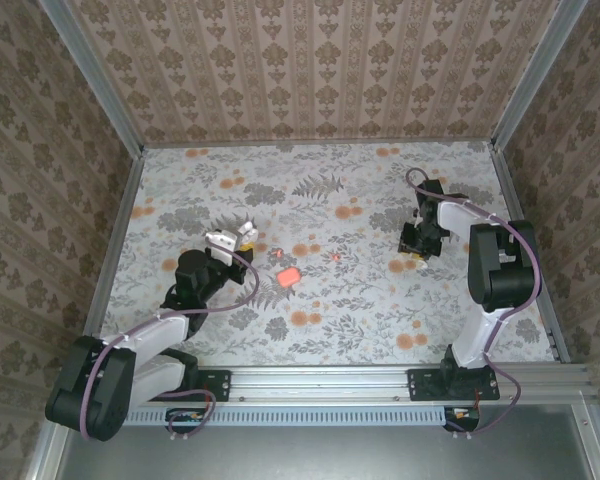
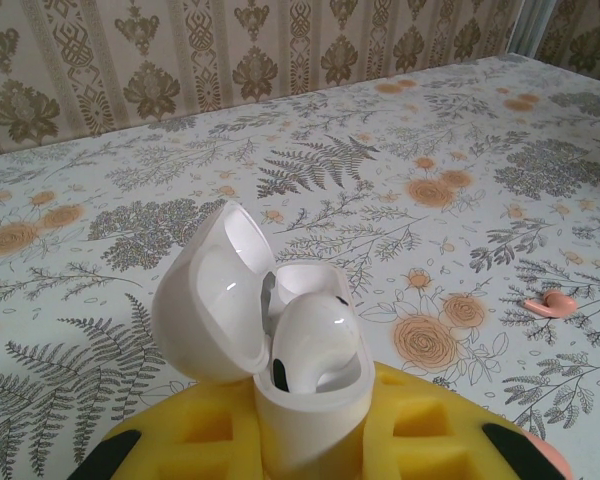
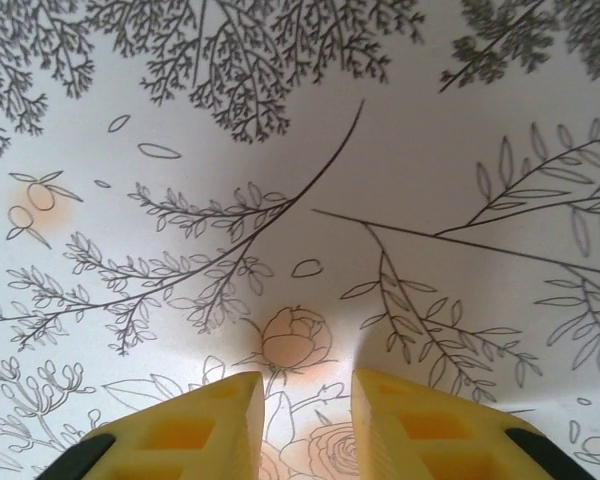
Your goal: Insert wireless bluetooth earbuds into charging case
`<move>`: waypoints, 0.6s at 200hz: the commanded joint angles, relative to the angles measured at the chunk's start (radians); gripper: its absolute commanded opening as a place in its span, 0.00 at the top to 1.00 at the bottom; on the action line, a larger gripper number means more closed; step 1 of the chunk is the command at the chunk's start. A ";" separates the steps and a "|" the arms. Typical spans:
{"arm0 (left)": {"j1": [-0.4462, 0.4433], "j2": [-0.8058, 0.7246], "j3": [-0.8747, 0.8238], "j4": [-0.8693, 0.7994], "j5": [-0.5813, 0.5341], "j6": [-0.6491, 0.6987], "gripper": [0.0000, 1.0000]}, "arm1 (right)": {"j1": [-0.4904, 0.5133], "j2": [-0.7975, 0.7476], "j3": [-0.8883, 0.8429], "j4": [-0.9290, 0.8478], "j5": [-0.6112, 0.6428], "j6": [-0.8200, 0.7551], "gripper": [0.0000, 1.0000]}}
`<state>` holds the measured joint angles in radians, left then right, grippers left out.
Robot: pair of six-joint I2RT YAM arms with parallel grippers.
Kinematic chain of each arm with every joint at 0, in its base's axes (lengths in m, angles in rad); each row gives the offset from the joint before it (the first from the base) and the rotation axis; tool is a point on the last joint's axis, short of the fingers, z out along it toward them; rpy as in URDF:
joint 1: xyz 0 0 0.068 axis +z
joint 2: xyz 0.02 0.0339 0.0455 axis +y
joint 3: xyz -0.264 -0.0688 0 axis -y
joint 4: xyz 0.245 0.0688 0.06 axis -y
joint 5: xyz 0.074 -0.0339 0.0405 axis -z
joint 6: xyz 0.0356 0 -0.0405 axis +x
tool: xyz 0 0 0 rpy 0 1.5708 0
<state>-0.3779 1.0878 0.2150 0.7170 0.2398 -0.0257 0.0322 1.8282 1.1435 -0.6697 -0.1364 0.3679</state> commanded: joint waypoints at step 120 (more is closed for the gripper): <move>0.006 0.020 0.026 0.009 0.025 0.021 0.99 | 0.012 -0.147 -0.052 -0.105 0.020 0.049 0.67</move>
<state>-0.3779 1.1004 0.2150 0.7170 0.2409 -0.0223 0.0494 1.6821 1.0977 -0.7345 -0.1276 0.3893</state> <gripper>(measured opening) 0.191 0.335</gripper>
